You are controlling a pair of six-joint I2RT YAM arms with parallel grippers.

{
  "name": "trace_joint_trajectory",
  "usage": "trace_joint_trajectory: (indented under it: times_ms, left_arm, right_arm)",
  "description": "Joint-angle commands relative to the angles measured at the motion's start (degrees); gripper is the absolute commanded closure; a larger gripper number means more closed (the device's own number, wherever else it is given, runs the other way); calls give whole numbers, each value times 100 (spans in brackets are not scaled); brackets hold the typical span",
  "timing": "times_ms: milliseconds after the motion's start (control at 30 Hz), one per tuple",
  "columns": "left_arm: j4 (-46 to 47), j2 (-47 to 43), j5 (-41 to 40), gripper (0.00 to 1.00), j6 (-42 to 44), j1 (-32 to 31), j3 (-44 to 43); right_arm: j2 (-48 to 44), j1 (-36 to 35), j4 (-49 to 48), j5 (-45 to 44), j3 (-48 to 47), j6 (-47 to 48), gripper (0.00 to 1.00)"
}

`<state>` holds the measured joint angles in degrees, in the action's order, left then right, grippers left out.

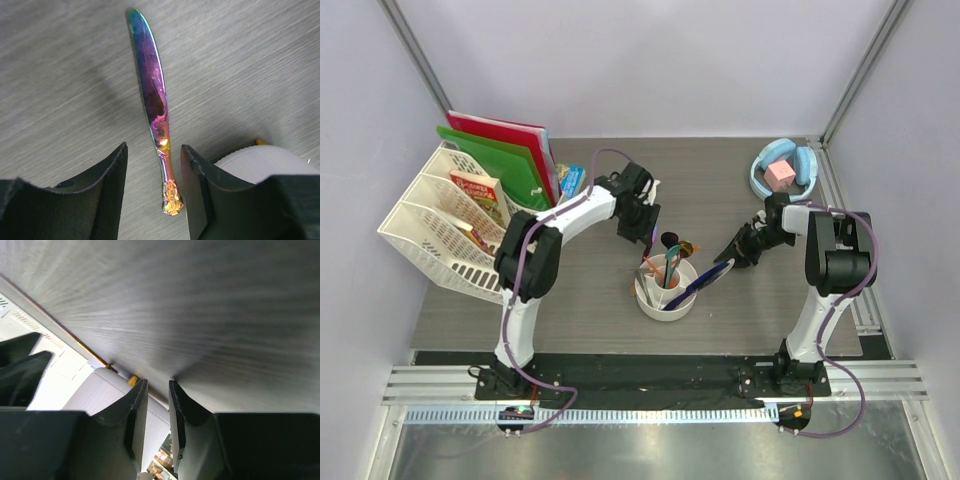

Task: Sort the eating utensils into containers
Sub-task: Move the knife to the center of the board.

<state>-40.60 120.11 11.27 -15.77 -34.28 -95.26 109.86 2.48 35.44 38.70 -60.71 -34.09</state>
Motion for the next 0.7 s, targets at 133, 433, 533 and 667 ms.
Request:
trace_joint_trajectory:
  times_ms: [133, 433, 533, 667]
  left_arm:
    - [-352, 302, 139, 56, 171, -438, 148]
    - [-835, 592, -405, 63, 66, -694, 183]
    - [-950, 724, -678, 71, 13, -676, 210]
    - [-1037, 987, -766, 87, -84, -562, 52]
  right_arm:
    - [448, -19, -222, -29, -55, -28, 70]
    - [554, -11, -406, 85, -55, -142, 70]
    - [562, -11, -415, 120, -47, -151, 70]
    - [510, -20, -424, 120, -11, -160, 70]
